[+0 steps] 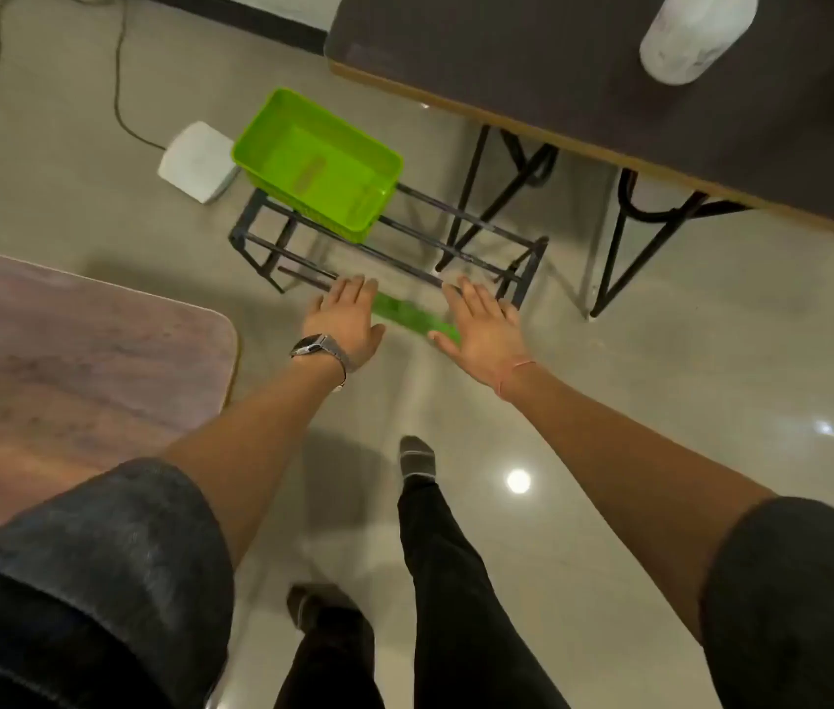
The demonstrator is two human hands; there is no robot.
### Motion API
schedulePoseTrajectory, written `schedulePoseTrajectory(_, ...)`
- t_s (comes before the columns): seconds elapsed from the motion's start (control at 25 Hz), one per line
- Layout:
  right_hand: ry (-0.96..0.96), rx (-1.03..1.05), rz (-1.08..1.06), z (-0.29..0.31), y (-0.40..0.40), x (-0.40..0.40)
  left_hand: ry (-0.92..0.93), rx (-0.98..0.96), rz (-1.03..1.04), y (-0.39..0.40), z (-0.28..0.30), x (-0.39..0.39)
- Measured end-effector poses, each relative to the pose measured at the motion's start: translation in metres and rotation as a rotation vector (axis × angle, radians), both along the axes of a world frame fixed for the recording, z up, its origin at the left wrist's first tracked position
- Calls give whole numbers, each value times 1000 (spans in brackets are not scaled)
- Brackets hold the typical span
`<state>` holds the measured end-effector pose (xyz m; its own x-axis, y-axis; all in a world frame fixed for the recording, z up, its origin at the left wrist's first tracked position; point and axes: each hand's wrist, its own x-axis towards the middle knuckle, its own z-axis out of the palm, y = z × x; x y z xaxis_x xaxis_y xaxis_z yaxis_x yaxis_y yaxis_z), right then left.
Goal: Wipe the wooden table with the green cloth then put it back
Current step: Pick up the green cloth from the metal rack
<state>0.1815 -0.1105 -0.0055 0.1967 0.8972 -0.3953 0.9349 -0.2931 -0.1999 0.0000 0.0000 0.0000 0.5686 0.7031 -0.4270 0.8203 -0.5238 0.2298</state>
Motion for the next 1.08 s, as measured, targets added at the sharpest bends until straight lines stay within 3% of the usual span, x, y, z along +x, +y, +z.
schedulePoseTrajectory(0.16,38,-125,28,-67,-2,16,59,-117,124,12,-61,4)
schedulePoseTrajectory(0.36,62,-187,66,-134,1,38,-166,-211,483,41,-130,12)
schedulePoseTrajectory(0.8,-39,-335,-93,-206,4,64,-322,-514,930,61,-197,52)
schedulePoseTrajectory(1.08,88,-205,-433,-210,11,68,-416,-367,1128,71,-208,56)
